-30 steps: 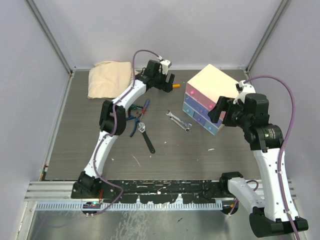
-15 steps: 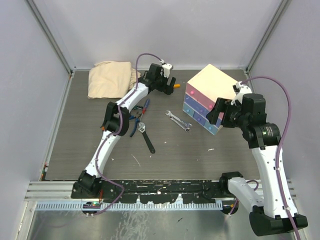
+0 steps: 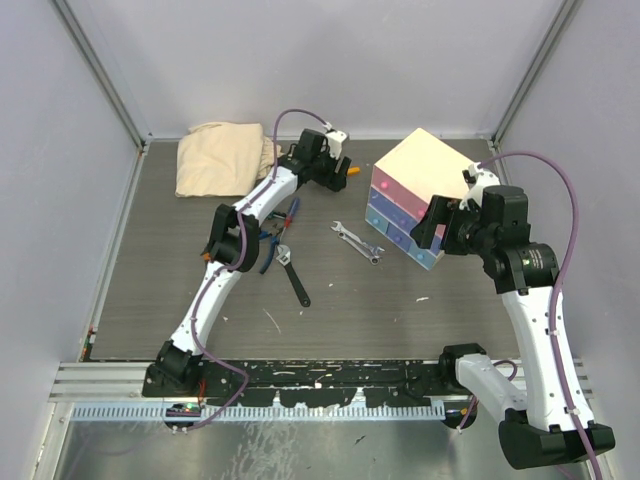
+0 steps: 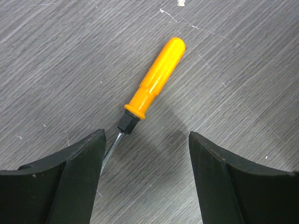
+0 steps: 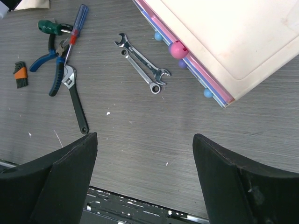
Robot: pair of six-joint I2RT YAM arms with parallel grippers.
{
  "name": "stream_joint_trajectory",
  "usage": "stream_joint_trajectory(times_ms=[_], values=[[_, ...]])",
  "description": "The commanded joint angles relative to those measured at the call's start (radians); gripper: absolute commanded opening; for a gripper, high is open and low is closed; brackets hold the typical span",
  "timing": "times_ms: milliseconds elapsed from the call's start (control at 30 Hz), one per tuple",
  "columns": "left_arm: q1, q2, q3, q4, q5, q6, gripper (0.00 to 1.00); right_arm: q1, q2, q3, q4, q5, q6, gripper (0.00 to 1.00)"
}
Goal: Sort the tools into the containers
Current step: Open the drawer in the storage box.
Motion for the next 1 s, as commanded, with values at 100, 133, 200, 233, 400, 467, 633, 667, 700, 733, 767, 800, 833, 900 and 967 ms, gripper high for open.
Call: stream_joint_trajectory(times_ms=[100,133,200,233,400,467,633,667,700,733,767,800,833,900,967], values=[[0.006,-0.002,0.024,-0.015,0.060,0.037,0.66,-0.001,0.001,-0.003,0.040,-0.026,-0.003,0.87],[0.006,-0.006,0.016,-0.019,0.061,0.038,0.65,-0.001,0.003,-0.003,0.040,-0.029,-0.002,0.87],[0.006,-0.017,-0.006,-0.018,0.060,0.044,0.62,-0.001,0.003,-0.004,0.043,-0.032,0.000,0.87],[0.006,-0.022,-0.018,-0.014,0.059,0.046,0.59,0.000,0.001,-0.004,0.043,-0.034,0.000,0.87],[0.006,-0.028,-0.031,-0.032,0.048,0.053,0.45,0.000,-0.004,-0.008,0.043,-0.037,0.000,0.87],[0.006,-0.034,-0.037,-0.034,0.040,0.053,0.43,0.000,-0.008,-0.009,0.043,-0.037,0.000,0.87],[0.006,-0.052,-0.070,-0.029,0.023,0.053,0.30,0.000,-0.016,-0.016,0.047,-0.042,0.002,0.87],[0.005,-0.055,-0.074,-0.033,0.019,0.053,0.25,-0.001,-0.018,-0.018,0.046,-0.043,0.004,0.87],[0.006,-0.059,-0.078,-0.036,0.014,0.053,0.20,-0.001,-0.020,-0.019,0.047,-0.044,0.004,0.87],[0.005,-0.065,-0.084,-0.040,0.010,0.053,0.16,0.000,-0.022,-0.021,0.050,-0.044,0.005,0.87],[0.006,-0.070,-0.092,-0.044,0.007,0.053,0.12,-0.001,-0.022,-0.021,0.050,-0.046,0.005,0.87],[0.006,-0.078,-0.103,-0.044,0.003,0.052,0.08,-0.001,-0.023,-0.021,0.051,-0.047,0.006,0.87],[0.006,-0.089,-0.114,-0.045,-0.002,0.050,0.05,-0.001,-0.023,-0.022,0.051,-0.047,0.005,0.87],[0.005,-0.116,-0.137,-0.053,-0.012,0.041,0.00,-0.001,-0.026,-0.020,0.053,-0.041,0.003,0.87],[0.005,-0.163,-0.172,-0.054,-0.032,0.017,0.00,-0.001,-0.027,-0.021,0.058,-0.036,0.003,0.87]])
